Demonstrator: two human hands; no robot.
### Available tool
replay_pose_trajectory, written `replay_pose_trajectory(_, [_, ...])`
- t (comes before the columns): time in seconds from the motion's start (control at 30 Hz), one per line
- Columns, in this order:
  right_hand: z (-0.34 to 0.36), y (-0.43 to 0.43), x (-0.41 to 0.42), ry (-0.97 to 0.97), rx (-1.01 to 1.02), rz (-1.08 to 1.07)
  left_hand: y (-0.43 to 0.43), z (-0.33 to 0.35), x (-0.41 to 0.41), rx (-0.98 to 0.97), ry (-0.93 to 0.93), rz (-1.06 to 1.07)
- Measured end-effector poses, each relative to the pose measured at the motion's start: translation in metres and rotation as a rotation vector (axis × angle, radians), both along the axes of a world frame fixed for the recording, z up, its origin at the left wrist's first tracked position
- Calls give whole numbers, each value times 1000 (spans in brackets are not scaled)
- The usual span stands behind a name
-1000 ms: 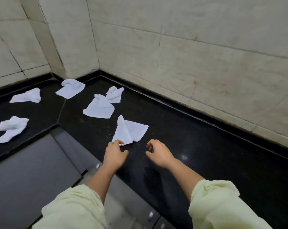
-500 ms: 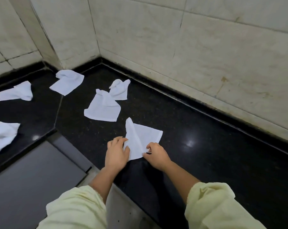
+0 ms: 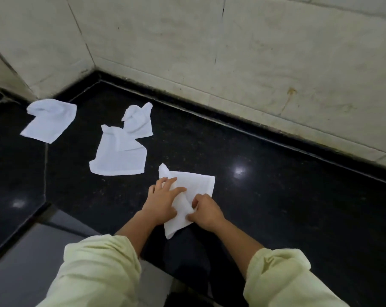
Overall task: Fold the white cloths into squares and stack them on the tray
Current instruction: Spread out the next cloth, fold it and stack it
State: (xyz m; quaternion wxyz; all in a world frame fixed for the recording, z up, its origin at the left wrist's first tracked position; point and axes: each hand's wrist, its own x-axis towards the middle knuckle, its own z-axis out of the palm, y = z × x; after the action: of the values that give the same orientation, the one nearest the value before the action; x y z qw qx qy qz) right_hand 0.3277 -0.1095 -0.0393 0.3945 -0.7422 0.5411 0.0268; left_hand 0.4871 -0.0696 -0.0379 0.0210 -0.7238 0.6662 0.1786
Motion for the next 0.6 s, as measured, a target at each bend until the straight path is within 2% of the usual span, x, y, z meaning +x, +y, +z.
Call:
replay_pose_trajectory(0.23, [9,-7,3,-99,120,49,-19,3,13,83,-15,-183])
replay_pose_trajectory(0.43, [35,-25,-14,-221,210,-100,-31,26,24,-7,79,-243])
replay_pose_trajectory(0.6, [71,-36,-35,-349,239,-240,-48,57,23,-79,74,-313])
